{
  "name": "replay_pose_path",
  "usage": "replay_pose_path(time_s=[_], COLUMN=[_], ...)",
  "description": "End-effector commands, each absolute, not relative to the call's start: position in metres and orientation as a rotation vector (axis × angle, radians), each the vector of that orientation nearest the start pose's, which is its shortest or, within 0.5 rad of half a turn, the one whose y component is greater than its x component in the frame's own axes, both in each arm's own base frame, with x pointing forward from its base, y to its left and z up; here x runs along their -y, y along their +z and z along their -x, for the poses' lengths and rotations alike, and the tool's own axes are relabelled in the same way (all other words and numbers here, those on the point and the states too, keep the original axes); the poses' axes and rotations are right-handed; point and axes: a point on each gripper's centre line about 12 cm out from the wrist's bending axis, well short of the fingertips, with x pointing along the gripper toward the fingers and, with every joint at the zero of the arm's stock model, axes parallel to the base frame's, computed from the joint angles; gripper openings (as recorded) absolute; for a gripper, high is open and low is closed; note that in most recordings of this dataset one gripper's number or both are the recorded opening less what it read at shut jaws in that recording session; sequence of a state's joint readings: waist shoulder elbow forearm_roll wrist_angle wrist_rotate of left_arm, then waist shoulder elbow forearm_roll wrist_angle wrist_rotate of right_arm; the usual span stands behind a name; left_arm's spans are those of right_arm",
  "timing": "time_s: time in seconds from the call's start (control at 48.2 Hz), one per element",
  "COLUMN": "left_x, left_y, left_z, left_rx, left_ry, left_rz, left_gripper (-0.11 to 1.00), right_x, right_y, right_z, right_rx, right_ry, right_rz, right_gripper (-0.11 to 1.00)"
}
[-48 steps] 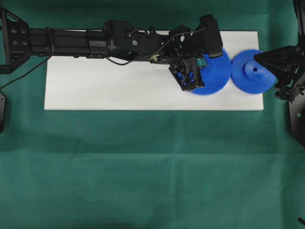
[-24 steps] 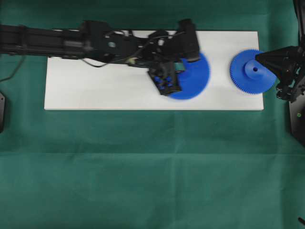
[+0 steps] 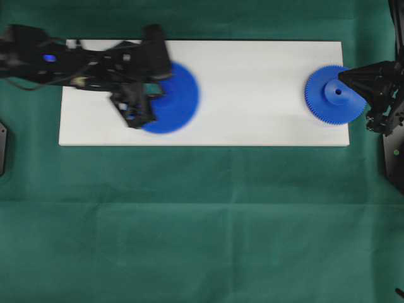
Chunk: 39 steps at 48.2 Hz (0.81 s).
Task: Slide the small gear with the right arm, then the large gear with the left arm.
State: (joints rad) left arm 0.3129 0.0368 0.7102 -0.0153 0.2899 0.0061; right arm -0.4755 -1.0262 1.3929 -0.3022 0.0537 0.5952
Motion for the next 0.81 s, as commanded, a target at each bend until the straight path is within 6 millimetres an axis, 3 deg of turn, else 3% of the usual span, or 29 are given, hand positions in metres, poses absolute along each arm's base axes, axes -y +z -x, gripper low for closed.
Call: replay_pose_path(time_s=[0.0,0.104,0.353,0.789], left_x=[-0.108,-0.104,-0.099,-0.099], left_y=[0.111,0.111,0.12,0.126], left_z=[-0.302,-0.273,-0.236,-0.23], left_rx=[-1.069,-1.078,-1.044,-1.021], left_ry=[0.317,0.338,0.373,0.382], left_rz=[0.205,0.224,0.241,0.241], left_gripper=[0.0,0.0,0.0,0.0], right_x=[0.078,0.078,0.078,0.078], right_y=[0.187,0.187,0.185,0.184], right_z=[-0.148,-0.148,-0.149,-0.148], right_rx=[-0.315,-0.316,-0.322,-0.324], right_ry=[-0.535,-0.535,-0.536,-0.536], right_rz=[-0.375,-0.375,-0.378,-0.382], right_gripper=[0.51,0.51,0.51,0.51])
